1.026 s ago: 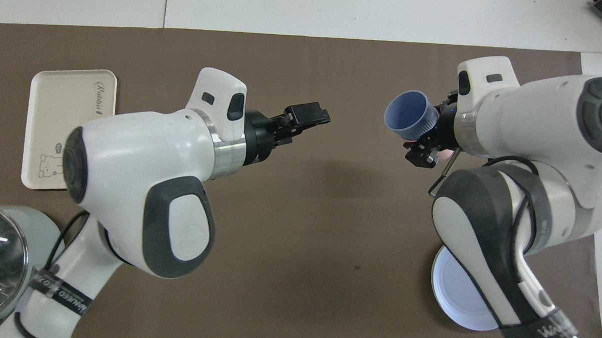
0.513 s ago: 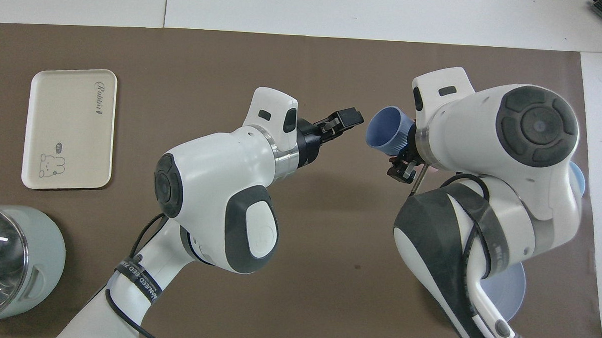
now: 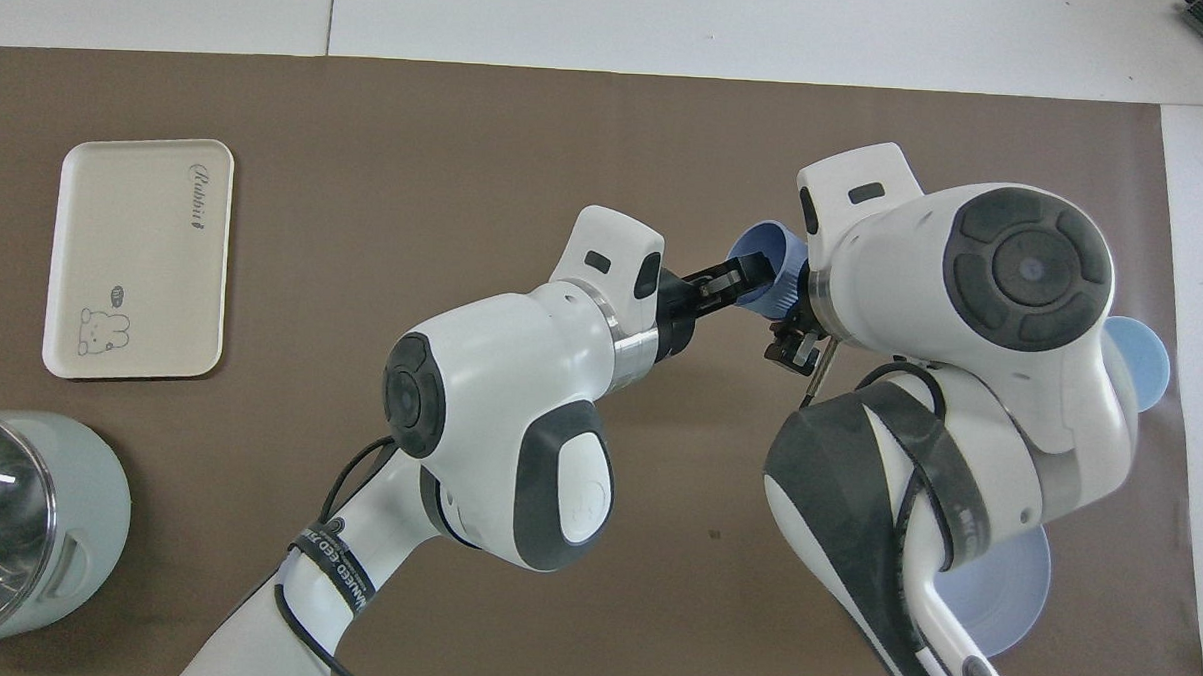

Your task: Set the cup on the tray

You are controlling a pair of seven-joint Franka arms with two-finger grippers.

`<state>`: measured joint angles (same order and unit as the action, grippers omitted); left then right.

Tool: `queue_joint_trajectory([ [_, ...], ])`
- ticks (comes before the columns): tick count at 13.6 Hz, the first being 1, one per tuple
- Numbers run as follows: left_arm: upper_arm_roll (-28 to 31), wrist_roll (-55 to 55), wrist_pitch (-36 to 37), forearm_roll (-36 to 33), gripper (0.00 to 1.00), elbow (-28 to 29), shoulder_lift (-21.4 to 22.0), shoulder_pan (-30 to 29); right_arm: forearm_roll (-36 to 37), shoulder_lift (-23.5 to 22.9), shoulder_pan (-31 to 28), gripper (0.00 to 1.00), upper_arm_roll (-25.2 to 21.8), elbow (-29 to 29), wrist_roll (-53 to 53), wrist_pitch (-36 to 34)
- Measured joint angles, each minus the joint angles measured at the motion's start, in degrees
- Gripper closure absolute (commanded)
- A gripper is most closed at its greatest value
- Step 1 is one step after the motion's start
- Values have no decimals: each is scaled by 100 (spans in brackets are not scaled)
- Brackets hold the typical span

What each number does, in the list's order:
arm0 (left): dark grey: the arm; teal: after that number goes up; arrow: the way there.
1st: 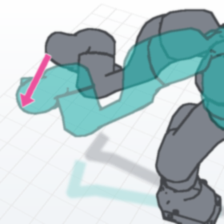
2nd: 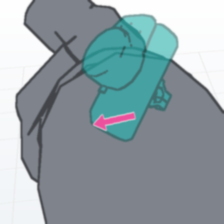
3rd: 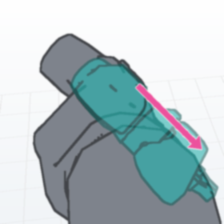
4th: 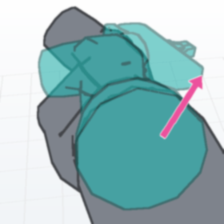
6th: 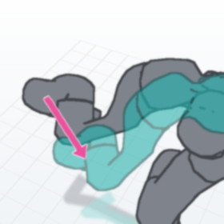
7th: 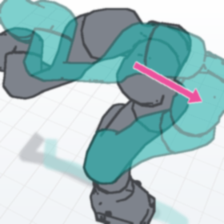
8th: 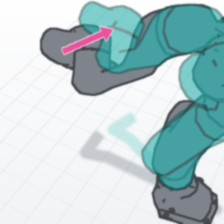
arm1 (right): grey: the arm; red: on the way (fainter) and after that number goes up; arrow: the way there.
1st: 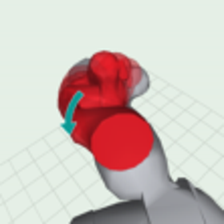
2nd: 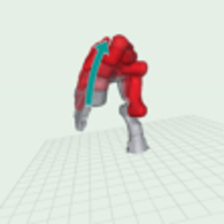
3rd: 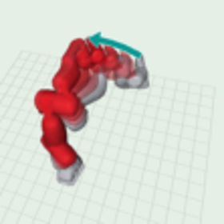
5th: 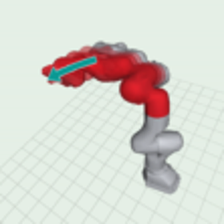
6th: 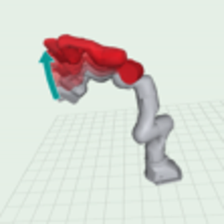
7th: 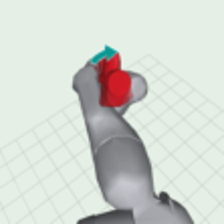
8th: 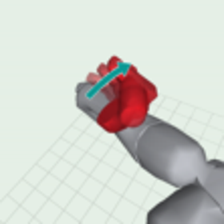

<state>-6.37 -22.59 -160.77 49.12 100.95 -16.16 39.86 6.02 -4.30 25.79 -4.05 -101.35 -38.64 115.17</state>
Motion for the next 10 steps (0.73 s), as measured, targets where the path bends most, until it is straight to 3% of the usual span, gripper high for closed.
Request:
queue_joint_trajectory([
  [3, 34, 1, 2, 0, 100, -14, -1, 5, 22, 0, 7, 100, -10, 8, 10, 0],
  [10, 104, 13, 481, -269, 100, -255, -9, -118, 41, -12, 9, 100, -21, 40, 41, 57],
])
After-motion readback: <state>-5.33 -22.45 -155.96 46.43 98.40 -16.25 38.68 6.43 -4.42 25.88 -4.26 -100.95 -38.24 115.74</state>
